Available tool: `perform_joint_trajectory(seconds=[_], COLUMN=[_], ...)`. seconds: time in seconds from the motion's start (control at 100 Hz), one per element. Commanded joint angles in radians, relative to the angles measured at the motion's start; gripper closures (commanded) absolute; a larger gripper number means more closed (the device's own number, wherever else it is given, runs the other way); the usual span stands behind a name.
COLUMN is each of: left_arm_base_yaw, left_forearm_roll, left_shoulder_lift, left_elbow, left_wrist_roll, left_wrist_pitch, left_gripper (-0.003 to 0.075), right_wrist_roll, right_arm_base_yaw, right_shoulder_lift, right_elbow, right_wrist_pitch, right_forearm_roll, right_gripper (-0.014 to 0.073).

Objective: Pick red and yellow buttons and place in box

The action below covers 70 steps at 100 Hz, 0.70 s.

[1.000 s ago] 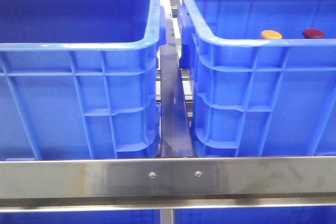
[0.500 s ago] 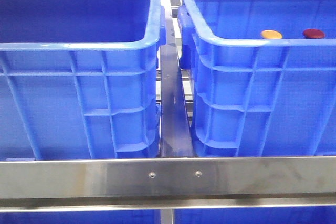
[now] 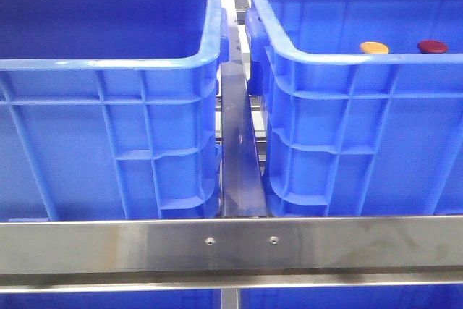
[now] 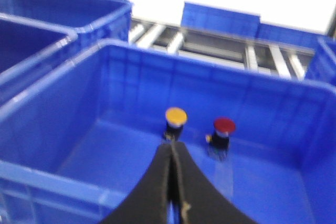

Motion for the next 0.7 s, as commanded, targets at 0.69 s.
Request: perform_joint_trajectory(seconds=[0.69], left_arm_base_yaw=[0.003], left_forearm_roll=[0.0], left_shoulder_lift=[-0.03], left_elbow=[0.052], left_wrist_roll=[-0.011], left_wrist_pitch=[-0.076], left_gripper=[0.074], right_wrist_roll=[1.438], right_arm_base_yaw=[0.137], right_shoulder_lift=[-0.181], right_elbow=[0.273], right_wrist_pitch=[-0.452], right_forearm_roll=[-1.335], right_gripper=[0.0634])
